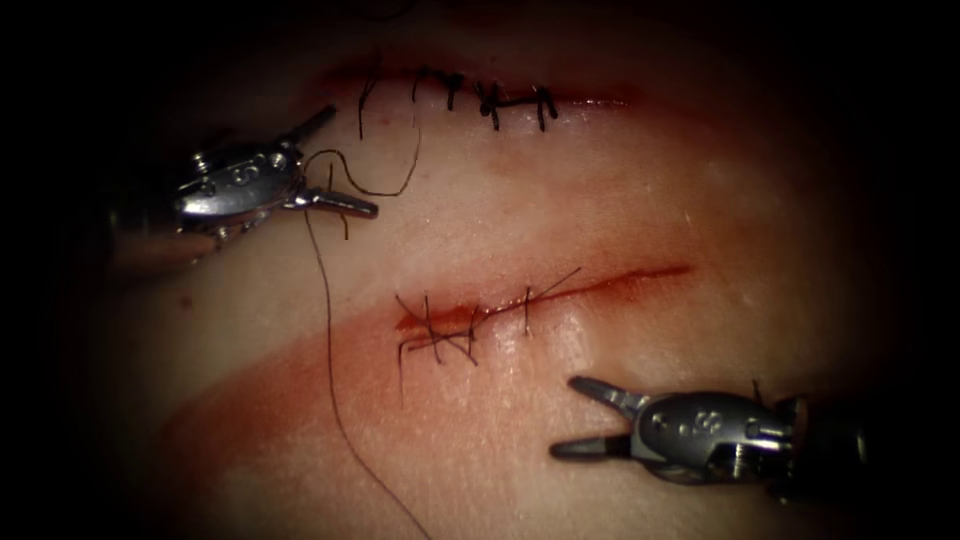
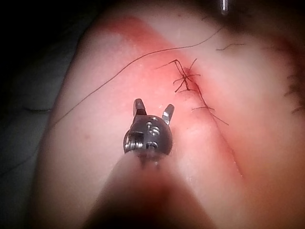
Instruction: Wound Closure
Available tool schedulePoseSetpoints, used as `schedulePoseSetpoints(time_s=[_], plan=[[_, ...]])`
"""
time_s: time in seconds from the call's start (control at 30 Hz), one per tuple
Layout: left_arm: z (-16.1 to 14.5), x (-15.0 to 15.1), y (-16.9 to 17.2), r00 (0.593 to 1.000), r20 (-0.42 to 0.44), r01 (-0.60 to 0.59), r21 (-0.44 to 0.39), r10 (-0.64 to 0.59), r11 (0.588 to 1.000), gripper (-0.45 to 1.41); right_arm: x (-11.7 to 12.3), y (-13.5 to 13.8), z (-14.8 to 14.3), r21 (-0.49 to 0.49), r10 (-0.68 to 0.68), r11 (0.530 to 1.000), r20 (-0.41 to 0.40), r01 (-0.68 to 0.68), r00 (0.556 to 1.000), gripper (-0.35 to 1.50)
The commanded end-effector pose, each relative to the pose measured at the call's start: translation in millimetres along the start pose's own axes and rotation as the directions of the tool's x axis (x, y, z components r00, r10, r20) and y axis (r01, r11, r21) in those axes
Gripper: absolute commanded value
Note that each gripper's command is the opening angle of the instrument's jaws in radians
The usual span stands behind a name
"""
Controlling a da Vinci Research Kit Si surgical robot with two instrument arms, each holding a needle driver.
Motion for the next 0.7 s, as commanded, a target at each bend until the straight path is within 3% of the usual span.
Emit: schedulePoseSetpoints(time_s=[0.03,0.1,0.2,0.4,0.7], plan=[[1.1,-0.6,0.9,1.0,-0.013,0.008,-0.053,-0.009,0.999,1.11,-0.5,-0.6,0.6,0.004,0.002,1.0,0.0,-0.002,1.0,1.36],[2.1,-1.4,3.4,0.999,-0.021,0.027,-0.157,-0.031,0.987,1.11,-0.6,-0.6,0.4,0.005,0.002,1.0,0.0,-0.002,1.0,1.36],[3.4,-2.1,6.3,1.0,-0.014,0.01,-0.223,-0.013,0.975,1.11,-0.3,-0.5,0.3,0.004,0.004,1.0,-0.005,-0.004,1.0,1.36],[6.1,-1.3,8.6,1.0,0.009,-0.018,-0.231,0.021,0.973,1.08,0.4,-0.1,-0.4,0.003,0.01,1.0,-0.016,-0.01,1.0,1.35],[11.0,0.3,8.8,0.998,0.033,0.054,-0.197,-0.048,0.979,0.99,-0.5,-0.2,-1.7,-0.013,0.003,1.0,-0.023,-0.004,1.0,1.35]])
